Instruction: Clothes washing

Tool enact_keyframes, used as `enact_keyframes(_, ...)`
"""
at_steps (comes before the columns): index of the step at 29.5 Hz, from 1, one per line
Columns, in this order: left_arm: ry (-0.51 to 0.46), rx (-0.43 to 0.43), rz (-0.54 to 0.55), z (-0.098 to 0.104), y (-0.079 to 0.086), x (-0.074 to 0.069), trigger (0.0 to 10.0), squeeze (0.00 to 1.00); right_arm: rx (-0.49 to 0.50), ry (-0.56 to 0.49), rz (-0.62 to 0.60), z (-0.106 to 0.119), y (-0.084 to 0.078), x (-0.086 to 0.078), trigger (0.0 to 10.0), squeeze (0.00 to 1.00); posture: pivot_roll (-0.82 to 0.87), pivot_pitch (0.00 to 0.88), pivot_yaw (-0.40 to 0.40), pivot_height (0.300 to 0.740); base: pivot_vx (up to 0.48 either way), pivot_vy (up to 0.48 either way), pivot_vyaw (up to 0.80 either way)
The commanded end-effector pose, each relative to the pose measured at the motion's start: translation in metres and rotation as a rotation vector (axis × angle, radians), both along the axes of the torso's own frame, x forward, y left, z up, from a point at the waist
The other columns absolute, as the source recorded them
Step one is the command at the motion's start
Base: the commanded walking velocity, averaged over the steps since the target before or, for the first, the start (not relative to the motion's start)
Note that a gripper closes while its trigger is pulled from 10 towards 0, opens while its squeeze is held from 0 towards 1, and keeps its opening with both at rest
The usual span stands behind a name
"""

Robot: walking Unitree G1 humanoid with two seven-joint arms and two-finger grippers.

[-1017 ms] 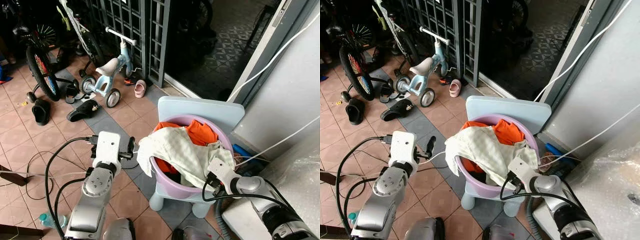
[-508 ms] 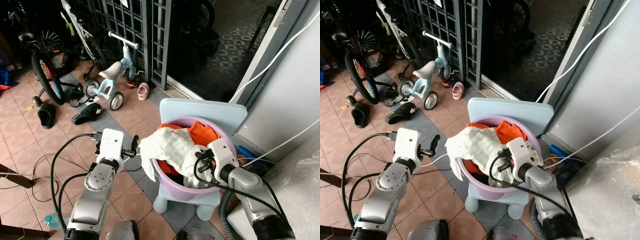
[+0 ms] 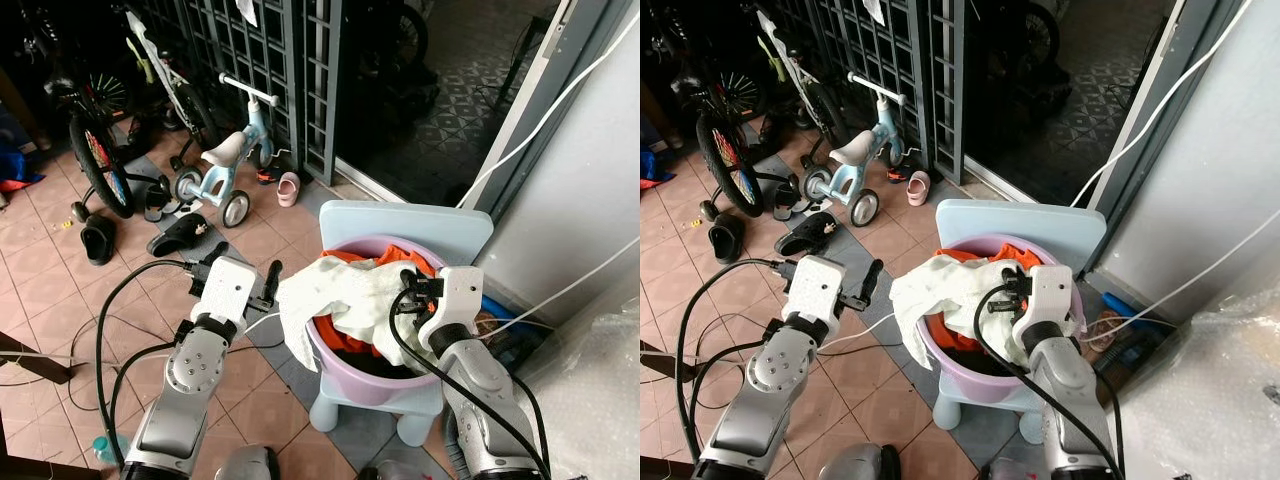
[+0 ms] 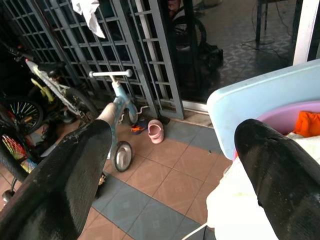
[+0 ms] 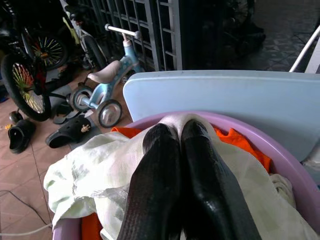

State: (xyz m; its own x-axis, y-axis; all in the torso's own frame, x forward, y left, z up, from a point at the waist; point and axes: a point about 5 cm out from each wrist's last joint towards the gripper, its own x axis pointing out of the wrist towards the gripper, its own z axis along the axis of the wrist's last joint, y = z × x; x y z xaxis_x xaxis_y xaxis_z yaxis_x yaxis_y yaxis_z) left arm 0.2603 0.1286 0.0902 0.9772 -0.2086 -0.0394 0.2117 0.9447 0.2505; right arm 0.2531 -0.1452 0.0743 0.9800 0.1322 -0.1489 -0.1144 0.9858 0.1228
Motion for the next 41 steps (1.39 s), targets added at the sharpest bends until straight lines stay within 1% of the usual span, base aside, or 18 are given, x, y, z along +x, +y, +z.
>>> enact_keyframes(1,-0.01,0.001,-0.001,0.001,-0.001,0.002,10.0,0.0,-0.008,-0.025,0.004,0.008,0.0,-0.001,10.0,0.0,-0.05,0.0,0.038,0.74,0.0,0.0,-0.61)
enact_keyframes(2,-0.011,0.0,-0.004,0.001,-0.001,0.002,10.0,0.0,-0.015,-0.025,0.008,0.008,-0.002,-0.001,10.0,0.0,-0.05,0.0,0.038,0.74,0.0,0.0,-0.74)
enact_keyframes(3,-0.01,-0.002,-0.005,0.0,-0.001,0.003,10.0,0.0,-0.031,-0.021,0.003,0.008,-0.007,-0.001,10.0,0.0,-0.05,0.0,0.038,0.74,0.0,0.0,-0.78)
enact_keyframes(7,0.001,-0.006,-0.002,-0.002,-0.001,0.004,10.0,0.0,-0.031,-0.018,-0.04,0.01,-0.016,0.005,10.0,0.0,-0.05,0.0,0.031,0.74,0.0,0.0,-0.78)
enact_keyframes(11,0.0,-0.021,0.003,-0.001,-0.002,0.005,10.0,0.0,-0.032,-0.028,-0.04,0.014,-0.016,0.009,10.0,0.0,-0.05,0.0,0.029,0.74,0.0,0.0,-0.79)
enact_keyframes(21,-0.009,-0.04,-0.02,-0.001,-0.003,0.004,10.0,0.0,-0.045,-0.035,-0.029,0.016,-0.013,0.009,10.0,0.0,-0.06,0.0,0.025,0.74,0.0,0.0,-0.79)
enact_keyframes(29,-0.005,-0.042,-0.028,-0.002,-0.006,0.004,10.0,0.0,-0.055,-0.042,-0.028,0.017,-0.015,0.007,10.0,0.0,-0.07,0.0,0.025,0.74,0.0,-0.288,-0.75)
enact_keyframes(33,-0.004,-0.044,-0.03,-0.002,-0.007,0.004,10.0,0.0,-0.062,-0.05,-0.016,0.017,-0.014,0.007,10.0,0.0,-0.07,0.0,0.022,0.74,0.0,-0.308,-0.13)
enact_keyframes(36,-0.004,-0.064,-0.01,-0.002,-0.006,0.005,10.0,0.0,-0.066,-0.05,-0.008,0.017,-0.013,0.007,10.0,0.0,-0.06,0.0,0.015,0.74,0.0,0.0,0.0)
enact_keyframes(41,0.009,-0.068,0.018,-0.004,-0.007,0.004,10.0,0.0,-0.069,-0.045,0.003,0.015,-0.011,0.007,10.0,0.0,-0.06,0.0,0.005,0.74,0.0,0.0,0.0)
